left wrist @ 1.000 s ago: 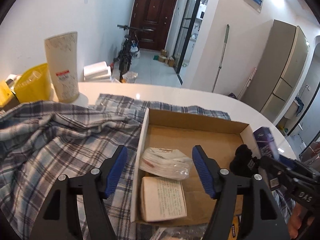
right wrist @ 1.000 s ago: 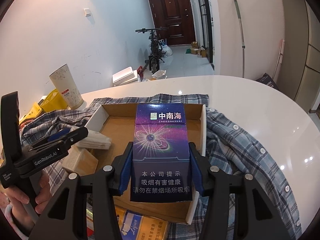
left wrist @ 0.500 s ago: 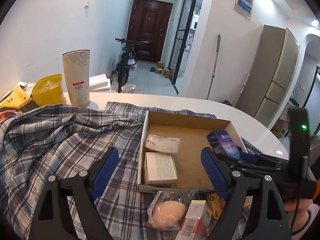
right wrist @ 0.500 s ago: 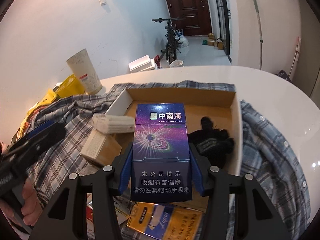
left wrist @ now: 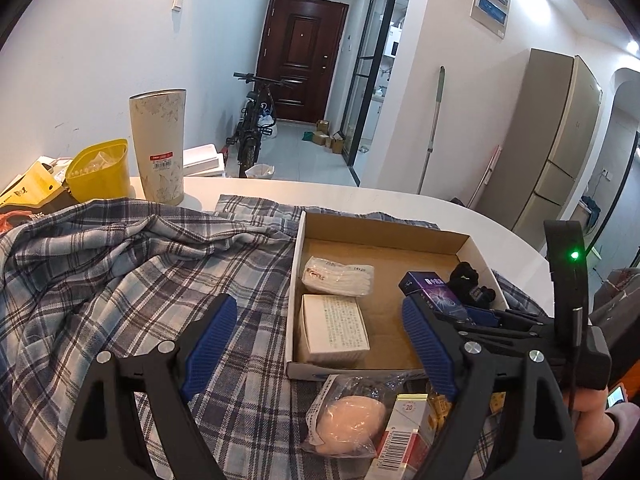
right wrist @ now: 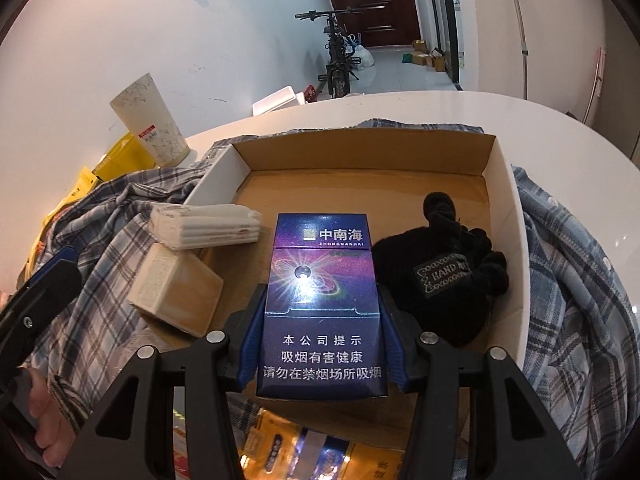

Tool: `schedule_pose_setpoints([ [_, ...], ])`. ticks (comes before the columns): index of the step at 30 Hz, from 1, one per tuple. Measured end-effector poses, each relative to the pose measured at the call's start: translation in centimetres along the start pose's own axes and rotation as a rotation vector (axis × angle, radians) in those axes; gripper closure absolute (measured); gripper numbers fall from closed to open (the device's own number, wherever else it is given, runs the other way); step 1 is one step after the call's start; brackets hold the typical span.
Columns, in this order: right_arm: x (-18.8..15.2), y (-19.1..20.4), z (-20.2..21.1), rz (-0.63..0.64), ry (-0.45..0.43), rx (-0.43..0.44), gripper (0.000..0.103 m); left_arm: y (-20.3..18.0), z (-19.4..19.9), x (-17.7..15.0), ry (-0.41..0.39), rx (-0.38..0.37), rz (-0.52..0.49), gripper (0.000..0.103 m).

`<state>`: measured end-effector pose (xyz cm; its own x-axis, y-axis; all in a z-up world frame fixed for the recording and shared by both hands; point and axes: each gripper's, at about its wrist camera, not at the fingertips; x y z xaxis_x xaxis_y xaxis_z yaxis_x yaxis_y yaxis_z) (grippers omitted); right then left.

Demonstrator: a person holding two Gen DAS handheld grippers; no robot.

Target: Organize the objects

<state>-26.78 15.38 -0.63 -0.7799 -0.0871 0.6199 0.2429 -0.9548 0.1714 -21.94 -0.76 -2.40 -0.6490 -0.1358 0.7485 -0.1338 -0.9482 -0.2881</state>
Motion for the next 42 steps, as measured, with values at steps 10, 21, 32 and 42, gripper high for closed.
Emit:
schedule_pose_setpoints([
  [10,0.3,-0.3,0.4,0.011,-0.004,-0.012,0.046,-1.3,0.7,-0.5,-0.048,0.036,-0.074,0.017],
  [21,1.3,0.2,6.6,0.022,-0.118,0.012,0.045,-3.2,5.9,-0.3,-0.13,0.019,-0.125,0.017],
  [32,-0.2,1.8,16.5,0.064,-0.322,-0.002,0.038,-4.8,13.1,-1.6,-0.241,-0.058,-0.143,0.016],
  [42,-3.0,2.8,20.9,0.059,-0.438,-0.013,0.0,-5.3,16.6,-2.8,-0.296,-0.08,-0.155,0.013],
])
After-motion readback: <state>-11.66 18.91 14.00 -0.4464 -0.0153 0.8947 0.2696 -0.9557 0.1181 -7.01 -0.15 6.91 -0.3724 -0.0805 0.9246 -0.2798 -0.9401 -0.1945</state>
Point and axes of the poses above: each gripper's, at about its wrist camera, not at the fingertips, and z roughly against the way its jaws point, y to its left, x to its top, and after that the axes turned 7 degrees about z, right-handed
